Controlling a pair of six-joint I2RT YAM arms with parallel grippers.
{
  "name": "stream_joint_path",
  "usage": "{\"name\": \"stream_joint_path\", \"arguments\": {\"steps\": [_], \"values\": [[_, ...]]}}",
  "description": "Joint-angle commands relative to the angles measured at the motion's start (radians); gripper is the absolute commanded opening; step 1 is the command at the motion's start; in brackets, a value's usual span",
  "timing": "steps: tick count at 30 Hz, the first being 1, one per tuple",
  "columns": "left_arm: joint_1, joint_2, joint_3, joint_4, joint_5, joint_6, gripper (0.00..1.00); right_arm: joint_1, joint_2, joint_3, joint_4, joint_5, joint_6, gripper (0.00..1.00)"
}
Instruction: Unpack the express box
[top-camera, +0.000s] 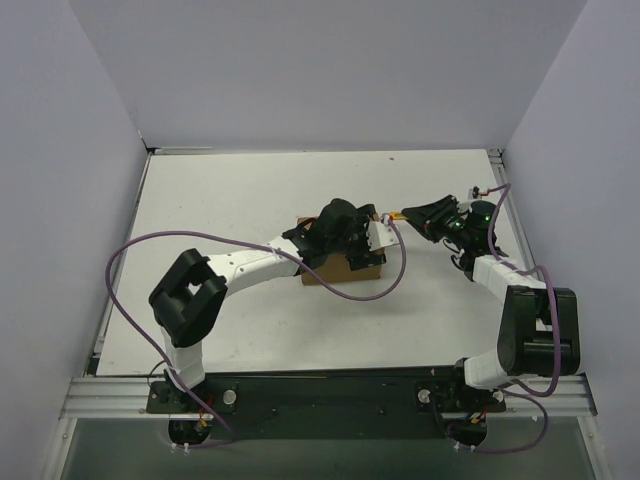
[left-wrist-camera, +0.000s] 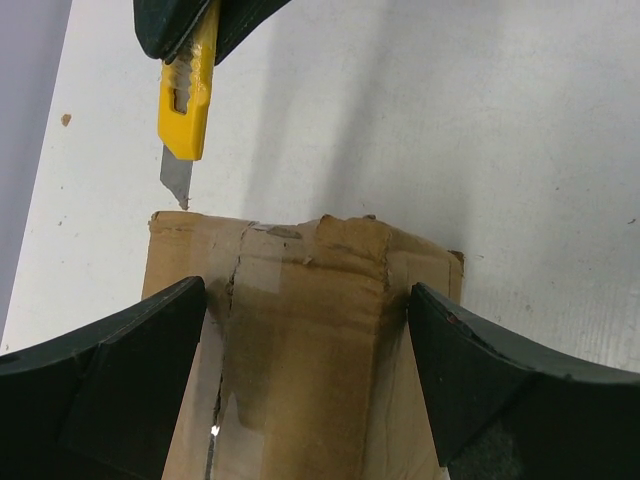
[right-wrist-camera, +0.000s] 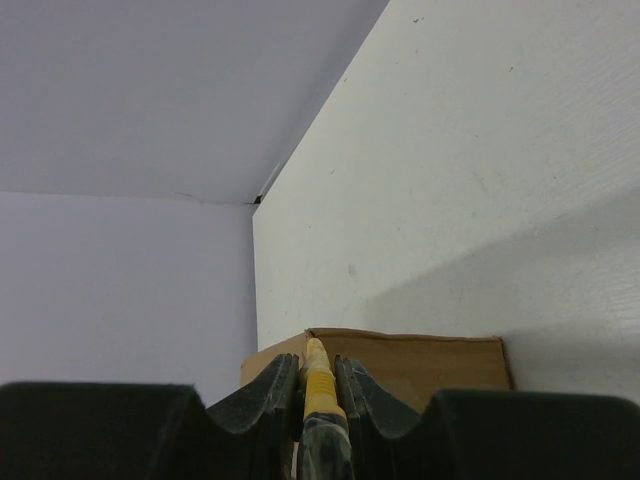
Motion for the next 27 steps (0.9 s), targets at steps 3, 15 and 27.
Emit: {"name": "stream_joint_path", "arguments": {"steps": [3,15,27], "values": [[0.003,0.013,0.050,0.011,0.001,-0.024,0.92,-0.007,-0.012,0.024,0.057,-0.016,-0.022,0.00],[0.005,0.050,0.080,0.031,-0.036,-0.037,0.91,0.011,-0.025,0.009,0.014,-0.058,-0.016,0.00],[0.005,0.030,0.050,0.023,-0.019,-0.043,0.90,-0.046,0.004,0.039,0.046,-0.022,0.006,0.00]]}}
